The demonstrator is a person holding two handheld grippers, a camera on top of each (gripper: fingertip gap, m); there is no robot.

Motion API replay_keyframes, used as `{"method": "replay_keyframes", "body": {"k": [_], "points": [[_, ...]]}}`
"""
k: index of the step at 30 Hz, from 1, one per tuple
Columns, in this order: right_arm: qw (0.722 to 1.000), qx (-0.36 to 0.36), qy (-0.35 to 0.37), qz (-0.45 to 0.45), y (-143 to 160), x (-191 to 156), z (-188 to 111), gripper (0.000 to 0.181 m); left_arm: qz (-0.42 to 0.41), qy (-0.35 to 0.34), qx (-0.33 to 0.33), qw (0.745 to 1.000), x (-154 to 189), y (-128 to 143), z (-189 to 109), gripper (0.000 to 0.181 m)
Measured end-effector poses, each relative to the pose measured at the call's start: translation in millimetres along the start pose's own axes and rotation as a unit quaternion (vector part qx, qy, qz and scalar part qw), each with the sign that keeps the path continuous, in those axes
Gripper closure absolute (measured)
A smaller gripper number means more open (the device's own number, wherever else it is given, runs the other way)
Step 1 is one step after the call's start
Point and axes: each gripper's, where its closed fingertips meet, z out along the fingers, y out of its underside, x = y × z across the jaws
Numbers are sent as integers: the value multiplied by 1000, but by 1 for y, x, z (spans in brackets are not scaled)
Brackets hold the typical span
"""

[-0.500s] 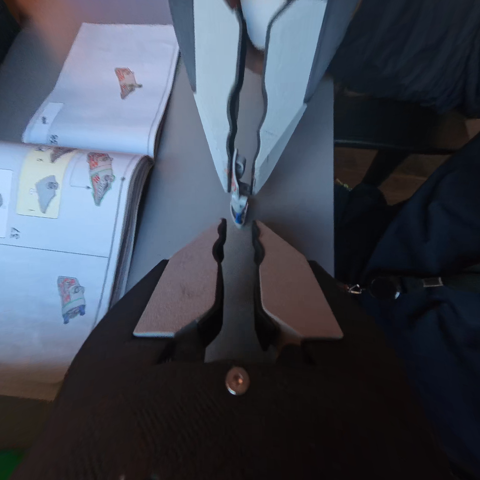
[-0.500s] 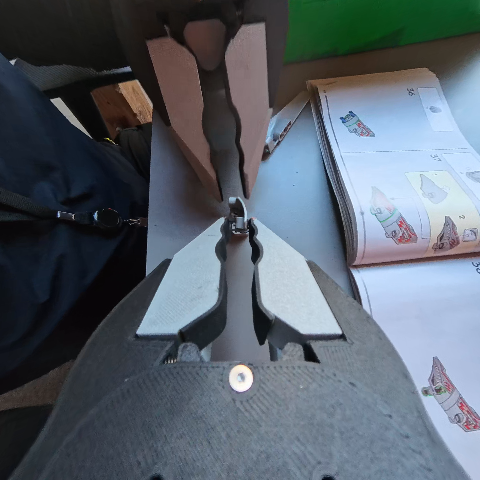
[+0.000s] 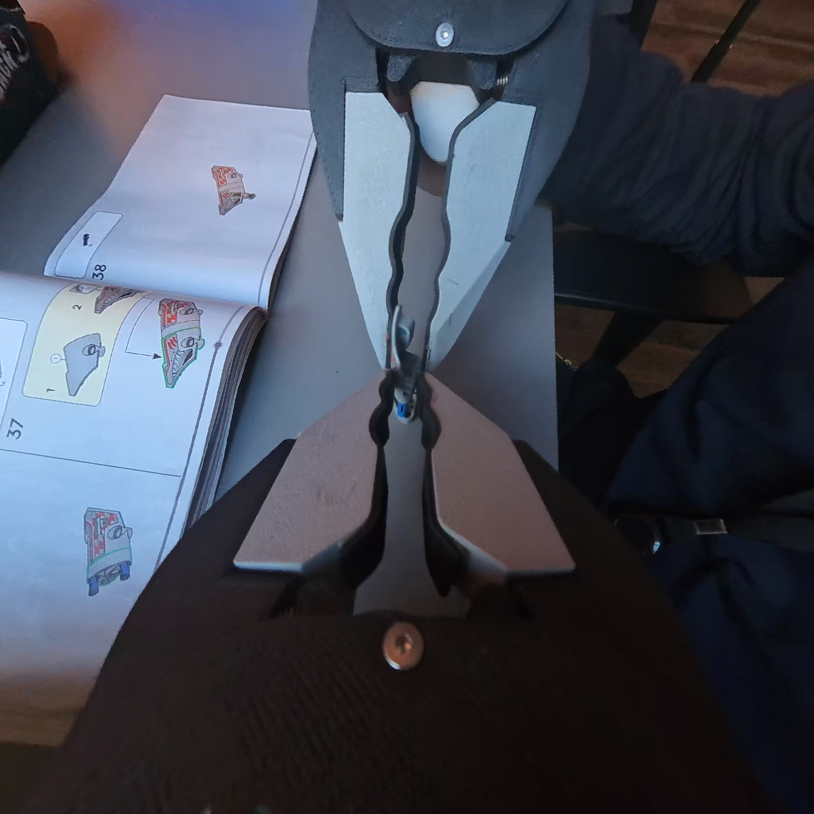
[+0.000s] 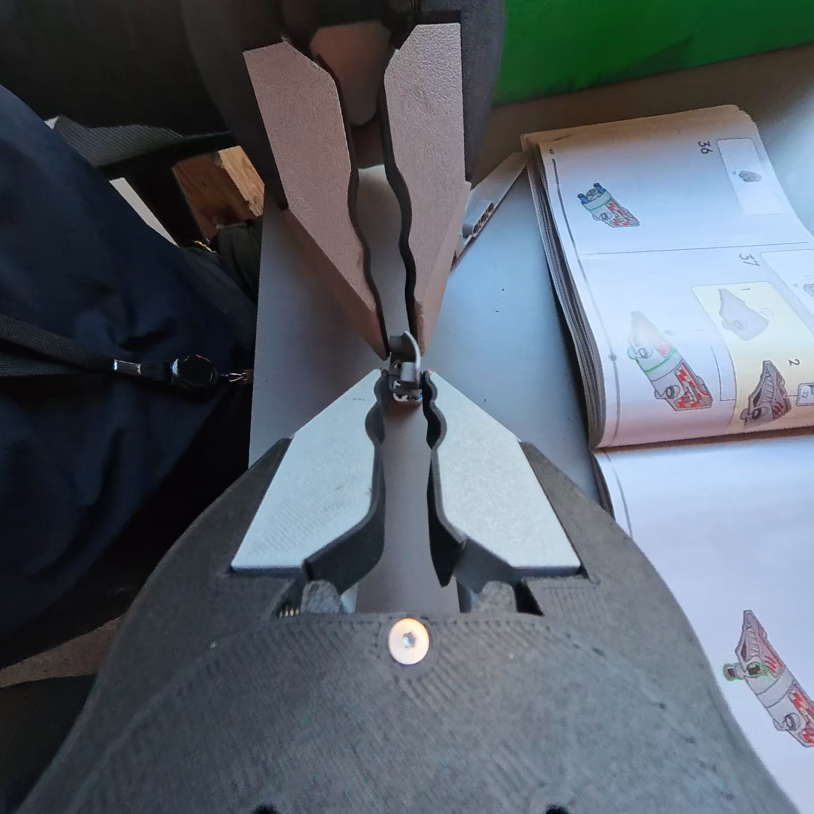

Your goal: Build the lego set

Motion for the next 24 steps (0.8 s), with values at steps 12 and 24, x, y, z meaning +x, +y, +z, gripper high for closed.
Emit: {"method": "replay_keyframes", "body": {"k": [12, 24], "points": [[1000, 21, -17, 13, 1, -1, -2, 169, -45, 9, 38, 998, 1, -3, 1, 175], [997, 53, -43, 36, -3, -5, 2, 169, -45, -3, 39, 998, 4, 2, -3, 175]]}}
